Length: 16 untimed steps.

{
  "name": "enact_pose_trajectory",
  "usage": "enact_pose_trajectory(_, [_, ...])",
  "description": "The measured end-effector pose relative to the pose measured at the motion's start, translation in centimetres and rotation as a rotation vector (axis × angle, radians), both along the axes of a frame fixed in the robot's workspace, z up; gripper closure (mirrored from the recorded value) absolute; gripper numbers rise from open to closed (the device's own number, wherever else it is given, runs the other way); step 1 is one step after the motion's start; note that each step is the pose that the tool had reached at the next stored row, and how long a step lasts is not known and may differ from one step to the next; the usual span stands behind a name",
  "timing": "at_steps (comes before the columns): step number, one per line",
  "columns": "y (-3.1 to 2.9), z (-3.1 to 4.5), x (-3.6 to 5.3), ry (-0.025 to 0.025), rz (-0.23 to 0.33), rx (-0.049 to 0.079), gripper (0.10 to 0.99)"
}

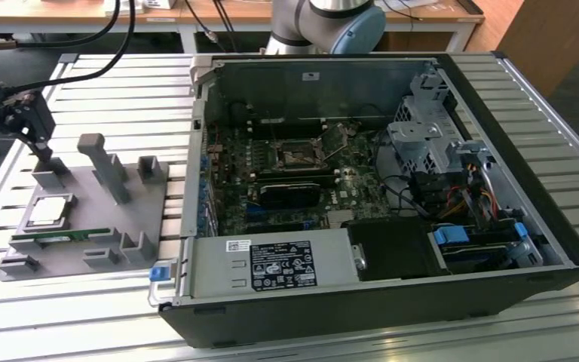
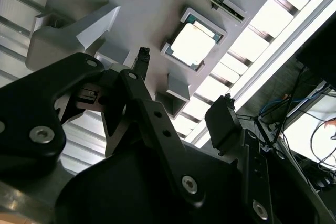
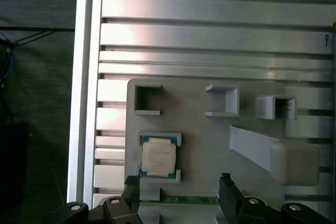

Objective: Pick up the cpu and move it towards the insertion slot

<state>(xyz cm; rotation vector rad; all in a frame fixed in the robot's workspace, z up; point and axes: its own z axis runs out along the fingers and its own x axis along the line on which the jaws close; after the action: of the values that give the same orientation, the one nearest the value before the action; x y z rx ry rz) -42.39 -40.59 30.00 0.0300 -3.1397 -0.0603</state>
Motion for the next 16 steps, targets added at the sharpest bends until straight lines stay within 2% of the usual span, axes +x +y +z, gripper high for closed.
enact_pose_trajectory(16, [0.0, -0.49, 0.0, 0.0001, 0.0, 0.0, 0.38])
